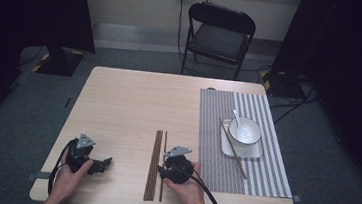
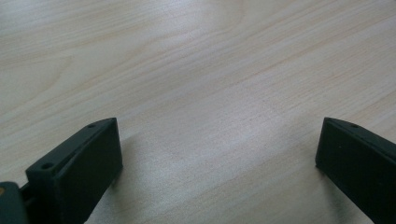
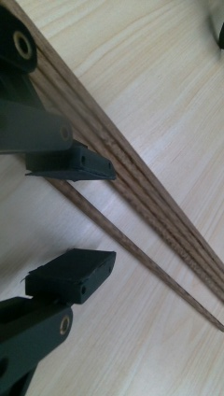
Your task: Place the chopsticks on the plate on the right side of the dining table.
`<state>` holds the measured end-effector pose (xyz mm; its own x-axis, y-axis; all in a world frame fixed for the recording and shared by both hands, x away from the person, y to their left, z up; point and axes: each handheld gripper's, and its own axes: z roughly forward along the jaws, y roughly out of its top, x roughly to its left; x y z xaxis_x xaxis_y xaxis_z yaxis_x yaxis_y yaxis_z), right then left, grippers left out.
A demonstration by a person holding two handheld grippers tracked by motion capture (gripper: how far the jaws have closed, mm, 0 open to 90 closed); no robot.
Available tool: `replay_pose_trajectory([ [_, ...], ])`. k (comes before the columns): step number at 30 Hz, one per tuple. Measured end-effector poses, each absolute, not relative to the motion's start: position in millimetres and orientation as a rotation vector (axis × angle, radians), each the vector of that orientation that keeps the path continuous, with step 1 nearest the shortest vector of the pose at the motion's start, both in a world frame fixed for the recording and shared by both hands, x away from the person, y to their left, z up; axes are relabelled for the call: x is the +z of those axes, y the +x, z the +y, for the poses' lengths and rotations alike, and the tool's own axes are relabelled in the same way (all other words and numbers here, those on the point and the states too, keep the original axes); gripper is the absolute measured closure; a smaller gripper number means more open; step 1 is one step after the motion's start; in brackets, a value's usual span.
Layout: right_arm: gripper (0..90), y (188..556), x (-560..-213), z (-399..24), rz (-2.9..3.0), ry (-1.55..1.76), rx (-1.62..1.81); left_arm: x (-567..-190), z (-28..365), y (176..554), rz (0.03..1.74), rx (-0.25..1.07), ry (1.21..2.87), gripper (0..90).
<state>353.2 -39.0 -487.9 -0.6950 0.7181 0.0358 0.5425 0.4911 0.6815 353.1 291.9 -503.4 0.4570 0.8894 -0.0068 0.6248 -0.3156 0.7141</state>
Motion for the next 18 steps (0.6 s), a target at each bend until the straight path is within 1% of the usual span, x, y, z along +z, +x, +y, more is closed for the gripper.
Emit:
replay_pose_trajectory([
  [6,58.6,352,-487,-48,2.461,1.093,0.972,-503,292,353,1.258,0.519,2.054,0.0],
  [13,68.9,353,-487,-53,2.429,1.121,0.947,-503,292,353,1.258,0.52,2.054,0.0],
  [18,72.5,359,-487,-57,2.394,1.159,0.935,-503,292,353,1.258,0.519,2.054,0.0],
])
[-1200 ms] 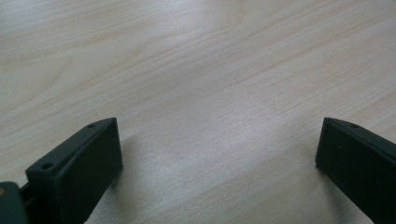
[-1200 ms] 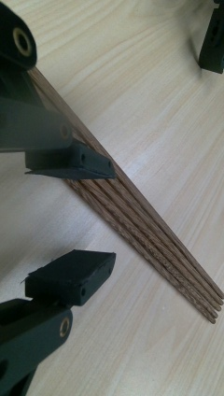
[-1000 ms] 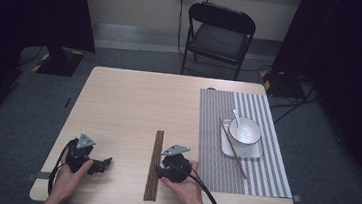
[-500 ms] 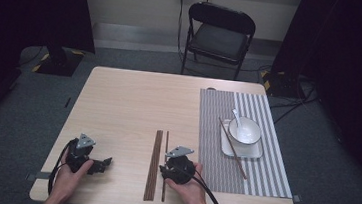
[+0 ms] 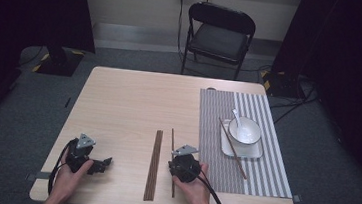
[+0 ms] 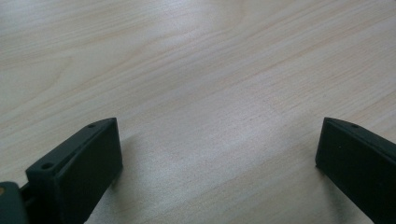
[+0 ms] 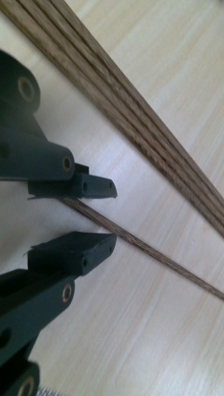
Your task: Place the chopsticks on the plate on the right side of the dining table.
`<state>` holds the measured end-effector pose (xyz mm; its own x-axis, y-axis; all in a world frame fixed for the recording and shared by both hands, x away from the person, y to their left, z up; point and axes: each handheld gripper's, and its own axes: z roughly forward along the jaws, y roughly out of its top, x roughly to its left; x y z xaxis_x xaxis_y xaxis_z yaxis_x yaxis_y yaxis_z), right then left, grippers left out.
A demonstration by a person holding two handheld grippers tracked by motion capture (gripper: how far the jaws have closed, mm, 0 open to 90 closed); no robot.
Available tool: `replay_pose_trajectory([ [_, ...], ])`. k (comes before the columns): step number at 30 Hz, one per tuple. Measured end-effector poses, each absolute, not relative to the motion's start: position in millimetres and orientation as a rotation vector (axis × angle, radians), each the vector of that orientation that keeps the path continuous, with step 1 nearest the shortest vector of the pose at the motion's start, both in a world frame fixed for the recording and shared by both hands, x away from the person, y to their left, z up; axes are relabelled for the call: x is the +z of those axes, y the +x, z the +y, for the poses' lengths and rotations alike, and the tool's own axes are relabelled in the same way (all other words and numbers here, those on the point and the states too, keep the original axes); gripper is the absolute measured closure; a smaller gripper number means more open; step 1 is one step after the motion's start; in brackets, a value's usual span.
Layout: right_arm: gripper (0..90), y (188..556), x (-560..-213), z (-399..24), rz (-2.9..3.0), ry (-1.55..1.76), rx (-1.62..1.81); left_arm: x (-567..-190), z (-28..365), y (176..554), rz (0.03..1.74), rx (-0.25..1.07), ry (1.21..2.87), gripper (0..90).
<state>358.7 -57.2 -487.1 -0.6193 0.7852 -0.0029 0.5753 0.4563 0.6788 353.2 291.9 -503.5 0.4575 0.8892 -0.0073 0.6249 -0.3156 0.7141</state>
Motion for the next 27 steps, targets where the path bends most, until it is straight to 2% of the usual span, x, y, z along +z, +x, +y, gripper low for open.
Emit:
replay_pose_trajectory([
  [6,78.7,365,-487,-63,2.377,1.192,0.929,-503,292,353,1.258,0.52,2.054,0.0],
  [16,75.7,357,-486,-78,2.365,1.22,0.918,-503,292,353,1.258,0.518,2.054,0.0],
  [27,81.9,354,-485,-88,2.345,1.256,0.902,-503,292,353,1.258,0.52,2.055,0.0],
])
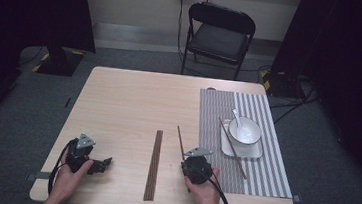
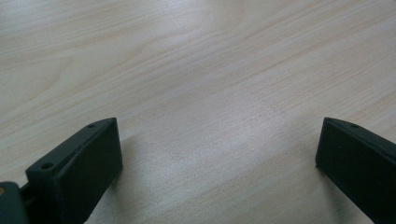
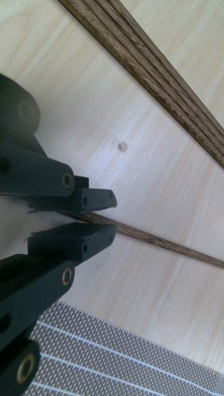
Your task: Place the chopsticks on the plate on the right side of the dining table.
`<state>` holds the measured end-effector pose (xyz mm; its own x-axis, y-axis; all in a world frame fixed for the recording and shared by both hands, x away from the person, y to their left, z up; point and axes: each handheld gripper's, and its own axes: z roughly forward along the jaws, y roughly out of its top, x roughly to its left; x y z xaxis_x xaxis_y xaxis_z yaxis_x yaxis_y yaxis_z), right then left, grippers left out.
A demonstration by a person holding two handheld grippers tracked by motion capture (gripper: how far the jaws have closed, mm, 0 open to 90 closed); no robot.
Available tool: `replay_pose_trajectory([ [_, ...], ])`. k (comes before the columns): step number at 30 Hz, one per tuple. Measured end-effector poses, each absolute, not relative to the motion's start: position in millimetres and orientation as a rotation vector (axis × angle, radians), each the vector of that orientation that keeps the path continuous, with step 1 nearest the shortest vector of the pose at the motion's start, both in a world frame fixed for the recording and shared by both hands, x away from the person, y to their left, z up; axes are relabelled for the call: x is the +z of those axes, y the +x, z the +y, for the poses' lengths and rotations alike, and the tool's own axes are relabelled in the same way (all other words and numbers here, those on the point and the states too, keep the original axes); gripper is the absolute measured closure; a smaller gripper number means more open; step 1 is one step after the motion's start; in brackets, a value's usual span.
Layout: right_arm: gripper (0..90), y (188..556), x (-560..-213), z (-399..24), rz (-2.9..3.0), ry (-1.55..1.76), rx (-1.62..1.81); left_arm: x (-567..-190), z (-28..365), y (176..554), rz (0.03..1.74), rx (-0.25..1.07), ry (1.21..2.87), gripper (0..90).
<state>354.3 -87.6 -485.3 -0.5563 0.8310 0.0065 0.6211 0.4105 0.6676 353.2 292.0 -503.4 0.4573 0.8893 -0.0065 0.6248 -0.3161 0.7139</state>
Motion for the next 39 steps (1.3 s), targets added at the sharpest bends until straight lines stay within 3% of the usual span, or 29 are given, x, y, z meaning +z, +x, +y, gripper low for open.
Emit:
replay_pose_trajectory([
  [27,85.3,371,-483,-105,2.307,1.339,0.898,-503,292,353,1.258,0.521,2.055,0.0],
  [36,72.9,368,-485,-107,2.32,1.318,0.907,-503,292,353,1.258,0.52,2.054,0.0],
  [39,75.5,372,-486,-103,2.31,1.296,0.898,-503,292,353,1.258,0.52,2.054,0.0],
])
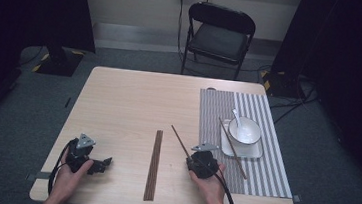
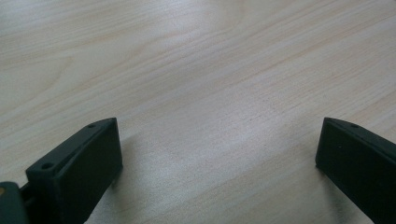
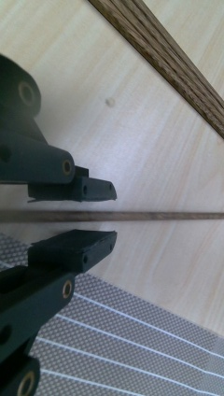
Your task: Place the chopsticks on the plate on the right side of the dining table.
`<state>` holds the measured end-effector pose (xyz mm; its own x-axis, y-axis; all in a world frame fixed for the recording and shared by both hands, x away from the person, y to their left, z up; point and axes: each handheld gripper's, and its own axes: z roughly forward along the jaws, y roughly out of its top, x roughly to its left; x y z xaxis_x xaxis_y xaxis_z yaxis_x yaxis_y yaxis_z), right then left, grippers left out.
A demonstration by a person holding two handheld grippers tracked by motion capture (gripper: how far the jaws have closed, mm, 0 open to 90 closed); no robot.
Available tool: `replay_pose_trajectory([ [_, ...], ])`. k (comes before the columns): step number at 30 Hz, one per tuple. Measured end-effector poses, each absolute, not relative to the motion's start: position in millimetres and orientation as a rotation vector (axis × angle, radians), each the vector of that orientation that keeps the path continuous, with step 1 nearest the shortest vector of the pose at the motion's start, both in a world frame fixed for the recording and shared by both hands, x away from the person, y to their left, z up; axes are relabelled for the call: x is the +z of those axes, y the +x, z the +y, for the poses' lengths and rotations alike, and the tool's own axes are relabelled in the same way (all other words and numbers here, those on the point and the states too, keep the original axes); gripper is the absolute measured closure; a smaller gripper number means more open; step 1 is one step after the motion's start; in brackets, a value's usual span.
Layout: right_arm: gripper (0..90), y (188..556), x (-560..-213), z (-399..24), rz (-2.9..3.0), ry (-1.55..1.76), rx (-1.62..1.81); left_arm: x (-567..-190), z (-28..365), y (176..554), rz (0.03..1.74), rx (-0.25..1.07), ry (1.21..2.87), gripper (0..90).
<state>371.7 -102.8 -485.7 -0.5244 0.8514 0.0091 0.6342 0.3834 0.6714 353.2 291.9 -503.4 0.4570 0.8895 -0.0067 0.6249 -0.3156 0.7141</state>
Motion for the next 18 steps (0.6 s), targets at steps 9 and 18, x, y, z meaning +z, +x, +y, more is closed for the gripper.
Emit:
replay_pose_trajectory([
  [9,85.6,381.0,-487.5,-98.4,2.306,1.276,0.92,-503.5,292.0,353.2,1.257,0.519,2.054,0.0],
  [18,86.1,379.5,-483.7,-100.8,2.298,1.286,0.913,-503.4,292.0,353.2,1.257,0.518,2.055,0.0],
])
